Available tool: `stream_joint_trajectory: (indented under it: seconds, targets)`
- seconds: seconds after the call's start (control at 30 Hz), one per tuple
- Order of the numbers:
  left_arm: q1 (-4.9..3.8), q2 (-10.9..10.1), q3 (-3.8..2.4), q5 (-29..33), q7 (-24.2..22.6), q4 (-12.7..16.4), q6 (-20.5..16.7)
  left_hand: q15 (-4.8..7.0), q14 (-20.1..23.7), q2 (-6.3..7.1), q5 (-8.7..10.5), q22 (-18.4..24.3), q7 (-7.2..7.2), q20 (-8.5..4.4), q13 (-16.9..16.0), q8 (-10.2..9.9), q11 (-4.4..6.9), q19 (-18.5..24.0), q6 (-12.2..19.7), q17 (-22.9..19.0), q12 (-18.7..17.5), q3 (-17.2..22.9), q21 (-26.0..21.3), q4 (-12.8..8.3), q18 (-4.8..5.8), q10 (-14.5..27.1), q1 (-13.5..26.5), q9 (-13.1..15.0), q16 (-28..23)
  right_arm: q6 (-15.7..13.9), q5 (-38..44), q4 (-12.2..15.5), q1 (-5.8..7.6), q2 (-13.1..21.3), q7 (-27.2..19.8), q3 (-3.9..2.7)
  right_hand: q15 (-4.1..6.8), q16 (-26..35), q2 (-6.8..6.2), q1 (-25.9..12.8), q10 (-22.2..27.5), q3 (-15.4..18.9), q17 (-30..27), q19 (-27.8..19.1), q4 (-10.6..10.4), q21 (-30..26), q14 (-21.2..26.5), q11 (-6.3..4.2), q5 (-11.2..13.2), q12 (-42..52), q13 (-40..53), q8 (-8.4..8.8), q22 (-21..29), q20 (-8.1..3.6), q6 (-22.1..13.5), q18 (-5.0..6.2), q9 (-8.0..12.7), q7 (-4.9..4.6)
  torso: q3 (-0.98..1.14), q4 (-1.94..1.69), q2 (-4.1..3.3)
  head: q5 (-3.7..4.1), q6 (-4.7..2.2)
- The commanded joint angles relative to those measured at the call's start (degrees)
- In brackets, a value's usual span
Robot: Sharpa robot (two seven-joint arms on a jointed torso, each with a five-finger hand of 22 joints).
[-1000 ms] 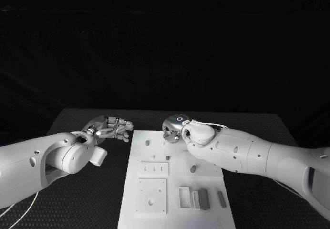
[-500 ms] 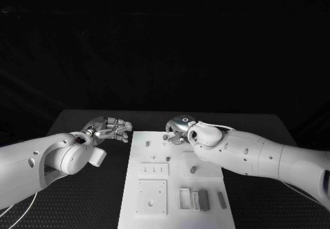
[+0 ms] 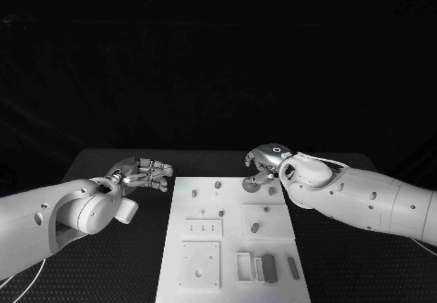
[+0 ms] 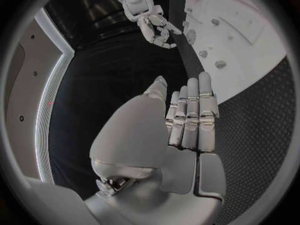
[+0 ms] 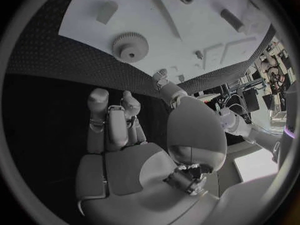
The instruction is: Assemble the parts on the task board
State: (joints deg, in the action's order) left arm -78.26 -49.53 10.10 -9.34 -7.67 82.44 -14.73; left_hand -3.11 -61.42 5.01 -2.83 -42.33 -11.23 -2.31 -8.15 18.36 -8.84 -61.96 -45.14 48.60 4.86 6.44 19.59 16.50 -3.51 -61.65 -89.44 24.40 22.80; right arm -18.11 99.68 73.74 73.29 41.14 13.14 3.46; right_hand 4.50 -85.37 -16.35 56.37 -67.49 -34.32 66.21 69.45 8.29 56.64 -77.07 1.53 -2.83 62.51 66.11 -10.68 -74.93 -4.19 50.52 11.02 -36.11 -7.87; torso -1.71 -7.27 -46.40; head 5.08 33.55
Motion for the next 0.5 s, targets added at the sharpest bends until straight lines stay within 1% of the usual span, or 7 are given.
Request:
stream_joint_trajectory:
  seconds: [0.03,0.07,0.2,0.27,0.33,0.4,0.5]
  targets:
    - [-0.09,0.15,-0.04,-0.15,-0.39,-0.02,0.73,0.02,-0.41,0.26,-0.07,-0.10,-0.34,-0.28,-0.08,-0.20,-0.11,0.12,-0.16,0.06,-0.38,0.34,-0.23,0.10,-1.43,-0.27,0.48,-0.09,-0.28,3.51,-2.32,0.43,0.33,1.02,-0.45,-0.05,0.15,0.21,-0.23,0.12,-0.13,-0.06,-0.03,0.17,-0.20,-0.25,-0.11,-0.08,0.05,-0.24,-0.04,0.28,-0.37,-0.12,0.07,3.98,0.06,-0.04,0.05,0.01,0.02,0.30,-0.11]
    - [-0.09,0.14,-0.03,-0.15,-0.37,-0.02,0.74,0.02,-0.41,0.26,-0.07,-0.10,-0.34,-0.28,-0.08,-0.20,-0.11,0.12,-0.16,0.07,-0.38,0.34,-0.23,0.10,-1.43,-0.28,0.48,-0.09,-0.29,3.94,-2.40,0.32,0.33,1.13,-0.60,-0.05,0.16,0.20,-0.18,0.35,-0.14,-0.12,-0.02,0.16,-0.15,-0.26,-0.10,-0.10,0.05,-0.24,-0.03,0.23,-0.39,-0.15,0.16,3.98,0.06,-0.02,0.11,0.05,0.01,0.29,-0.12]
    - [-0.09,0.08,-0.03,-0.16,-0.34,0.01,0.79,0.02,-0.42,0.26,-0.07,-0.11,-0.34,-0.28,-0.08,-0.20,-0.11,0.12,-0.16,0.09,-0.39,0.34,-0.24,0.10,-1.43,-0.29,0.49,-0.09,-0.31,6.87,-3.04,-0.56,0.33,0.95,-1.43,-0.04,0.19,0.21,-0.05,0.81,-0.16,-0.20,-0.09,0.13,-0.04,-0.26,-0.04,-0.14,0.05,-0.22,0.00,0.12,-0.45,-0.18,0.35,3.98,0.06,0.04,0.06,0.02,-0.11,0.50,-0.19]
    - [-0.09,0.12,-0.03,-0.16,-0.33,-0.02,0.85,0.02,-0.42,0.26,-0.07,-0.12,-0.34,-0.28,-0.09,-0.20,-0.11,0.12,-0.17,0.10,-0.40,0.35,-0.24,0.11,-1.43,-0.30,0.50,-0.09,-0.32,7.69,-3.04,-1.06,0.31,0.58,-1.94,-0.03,0.31,0.22,0.04,0.98,-0.17,-0.22,-0.12,0.09,-0.03,-0.28,0.00,-0.33,0.05,-0.21,0.02,0.04,-0.49,-0.15,0.48,3.98,0.06,0.26,0.08,0.02,-0.15,0.59,-0.12]
    - [-0.09,0.14,-0.03,-0.17,-0.32,-0.03,0.88,0.02,-0.42,0.26,-0.07,-0.12,-0.34,-0.28,-0.09,-0.20,-0.11,0.12,-0.17,0.11,-0.40,0.36,-0.24,0.11,-1.43,-0.30,0.50,-0.09,-0.33,8.01,-3.05,-1.81,0.30,0.03,-2.30,-0.01,0.44,0.25,0.18,1.11,-0.17,-0.25,-0.25,0.04,-0.06,-0.30,0.11,-0.47,0.05,-0.23,0.03,0.00,-0.51,-0.12,0.52,3.98,0.06,0.42,0.02,-0.02,-0.12,0.71,-0.10]
    - [-0.09,0.24,-0.03,-0.17,-0.33,-0.06,0.90,0.02,-0.43,0.26,-0.07,-0.13,-0.34,-0.28,-0.09,-0.20,-0.11,0.12,-0.17,0.12,-0.41,0.36,-0.24,0.11,-1.43,-0.31,0.50,-0.09,-0.34,8.13,-3.05,-2.42,0.27,-0.32,-2.46,0.03,0.53,0.25,0.32,1.20,-0.17,-0.28,-0.24,0.01,-0.11,-0.31,0.13,-0.56,0.05,-0.25,0.03,-0.01,-0.53,-0.09,0.51,3.98,0.08,0.51,0.06,0.03,-0.15,0.76,-0.12]
    - [-0.08,0.45,-0.03,-0.49,-0.39,-0.22,0.98,0.02,-0.43,0.26,-0.07,-0.13,-0.34,-0.28,-0.09,-0.21,-0.11,0.11,-0.17,0.14,-0.42,0.36,-0.24,0.11,-1.43,-0.31,0.51,-0.09,-0.35,8.08,-3.12,-3.57,0.16,-0.83,-2.94,0.12,0.60,0.26,0.49,1.22,-0.18,-0.31,-0.26,-0.01,-0.21,-0.32,0.17,-0.62,0.05,-0.26,0.03,0.01,-0.55,-0.06,0.45,3.98,0.11,0.56,-0.07,-0.13,-0.07,0.92,0.04]
